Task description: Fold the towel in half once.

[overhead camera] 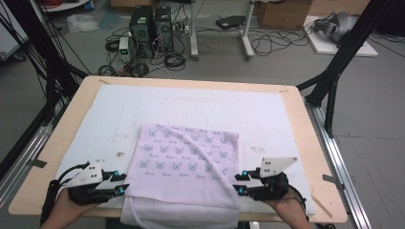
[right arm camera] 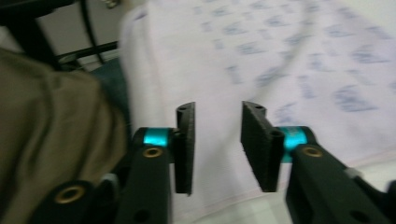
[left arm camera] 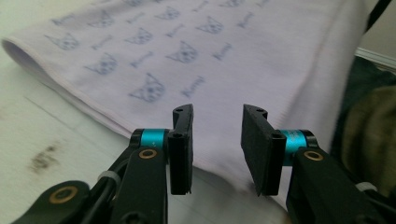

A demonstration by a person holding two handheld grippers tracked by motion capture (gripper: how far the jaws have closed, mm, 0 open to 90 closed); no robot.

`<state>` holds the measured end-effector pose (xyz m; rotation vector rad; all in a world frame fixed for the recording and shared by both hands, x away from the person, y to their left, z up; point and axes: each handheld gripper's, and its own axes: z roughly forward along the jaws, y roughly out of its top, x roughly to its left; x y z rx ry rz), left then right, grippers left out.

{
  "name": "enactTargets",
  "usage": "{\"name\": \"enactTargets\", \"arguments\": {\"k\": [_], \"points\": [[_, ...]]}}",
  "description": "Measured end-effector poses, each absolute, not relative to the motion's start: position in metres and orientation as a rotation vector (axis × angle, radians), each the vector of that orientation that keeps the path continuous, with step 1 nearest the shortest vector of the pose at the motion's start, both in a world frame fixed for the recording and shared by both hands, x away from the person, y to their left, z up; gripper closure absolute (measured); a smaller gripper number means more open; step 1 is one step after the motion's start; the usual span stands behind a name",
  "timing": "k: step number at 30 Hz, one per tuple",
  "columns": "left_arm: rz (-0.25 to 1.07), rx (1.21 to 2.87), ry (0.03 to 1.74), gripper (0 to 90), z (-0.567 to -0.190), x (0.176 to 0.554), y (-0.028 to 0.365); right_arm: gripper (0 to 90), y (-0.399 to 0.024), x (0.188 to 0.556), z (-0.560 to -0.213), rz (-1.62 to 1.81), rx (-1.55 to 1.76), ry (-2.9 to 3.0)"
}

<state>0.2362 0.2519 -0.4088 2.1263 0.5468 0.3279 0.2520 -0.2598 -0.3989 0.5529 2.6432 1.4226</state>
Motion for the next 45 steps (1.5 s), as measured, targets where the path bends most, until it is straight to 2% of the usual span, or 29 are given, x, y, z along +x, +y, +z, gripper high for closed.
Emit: {"name": "enactTargets", "arguments": {"k": [6,13,17,22,29,31,32,33,34,35,36,37,41,45], "points": [[0.356,2.095,0.601,60.1,-0.404,0.289,0.241,56.4,-0.263,0.318,-0.399,1.373,0.699,2.584],[0.349,2.08,0.692,57.9,-0.404,0.353,0.228,50.6,-0.264,0.373,-0.403,1.271,0.773,2.591],[0.407,2.071,0.764,56.1,-0.406,0.382,0.229,47.6,-0.264,0.394,-0.405,1.266,0.801,2.575],[0.347,2.073,0.844,54.4,-0.415,0.412,0.234,45.2,-0.264,0.409,-0.416,1.271,0.818,2.568],[0.274,2.119,0.985,37.9,-0.434,0.435,0.233,42.4,-0.264,0.424,-0.438,1.262,0.912,2.597],[0.269,2.159,0.983,40.7,-0.439,0.435,0.229,45.8,-0.262,0.426,-0.442,1.252,0.92,2.615],[0.299,2.172,0.965,41.9,-0.439,0.434,0.227,51.5,-0.26,0.427,-0.445,1.238,0.92,2.635],[0.277,2.172,0.935,50.7,-0.438,0.433,0.227,60.7,-0.258,0.427,-0.445,1.224,0.912,2.641],[0.249,2.171,0.901,67.6,-0.438,0.432,0.225,79.0,-0.259,0.428,-0.445,1.238,0.896,2.66],[0.272,2.193,0.875,74.7,-0.437,0.431,0.222,83.7,-0.258,0.429,-0.444,1.26,0.869,2.682],[0.282,2.2,0.851,83.2,-0.435,0.429,0.221,84.5,-0.255,0.429,-0.442,1.232,0.846,2.687],[0.296,2.206,0.846,84.5,-0.435,0.429,0.219,85.1,-0.252,0.43,-0.441,1.211,0.838,2.7],[0.365,2.176,0.866,85.8,-0.428,0.429,0.225,85.9,-0.245,0.434,-0.429,1.145,0.805,2.687],[0.454,2.125,0.886,86.3,-0.402,0.435,0.232,86.2,-0.246,0.445,-0.402,1.146,0.8,2.594]]}}
